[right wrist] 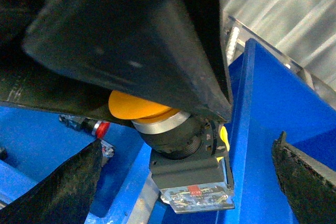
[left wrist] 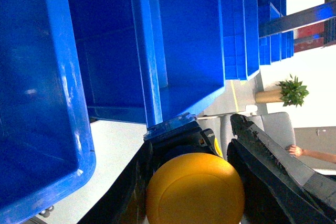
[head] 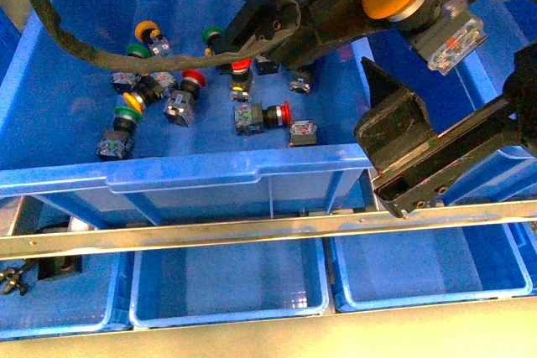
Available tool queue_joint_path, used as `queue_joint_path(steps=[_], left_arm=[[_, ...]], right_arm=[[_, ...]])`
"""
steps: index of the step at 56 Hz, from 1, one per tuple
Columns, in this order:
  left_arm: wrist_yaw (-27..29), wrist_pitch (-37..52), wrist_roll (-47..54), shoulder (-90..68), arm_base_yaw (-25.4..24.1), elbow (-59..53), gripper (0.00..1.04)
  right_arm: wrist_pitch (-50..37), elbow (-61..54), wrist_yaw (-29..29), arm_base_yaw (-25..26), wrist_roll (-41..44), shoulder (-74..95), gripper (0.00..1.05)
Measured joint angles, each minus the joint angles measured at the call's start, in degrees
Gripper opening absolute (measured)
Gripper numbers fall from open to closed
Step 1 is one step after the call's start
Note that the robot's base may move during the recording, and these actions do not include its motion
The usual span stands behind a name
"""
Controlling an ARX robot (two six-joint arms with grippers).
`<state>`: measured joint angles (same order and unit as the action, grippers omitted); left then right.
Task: Pick red and yellow buttons and place in box
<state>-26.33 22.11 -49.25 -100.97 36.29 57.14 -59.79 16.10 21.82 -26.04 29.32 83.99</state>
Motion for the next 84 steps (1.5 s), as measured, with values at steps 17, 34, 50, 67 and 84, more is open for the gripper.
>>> queue_joint_path(steps=[17,34,50,67,84], left_arm=[[0.4,-0.2,0.0,-0.3,0.3,0.8,0.34],[0.4,-0.2,0.0,-0.4,0.4,1.0,0.34],[0.7,-0.2,0.0,-0.4,0.5,1.0,0.34],[0.9,-0.3,0.0,-0.4,0.5,1.0,0.34],[1.2,-0.7,0.2,-0.4,0.5,1.0,0.34]], right_arm=[[-2.9,-0.1,-0.4,-0.3,4.8,2.6,0.98],[-4.2,-0.2,-0.4,0.5,6.1,4.0,0.98],[-5.1,-0.2,-0.2,1.6,6.8,4.5,0.80],[-5.4,-0.2,0.3,1.8,7.0,4.4,0.37],[-5.6,-0.2,0.5,1.9,7.4,4.4,0.33]])
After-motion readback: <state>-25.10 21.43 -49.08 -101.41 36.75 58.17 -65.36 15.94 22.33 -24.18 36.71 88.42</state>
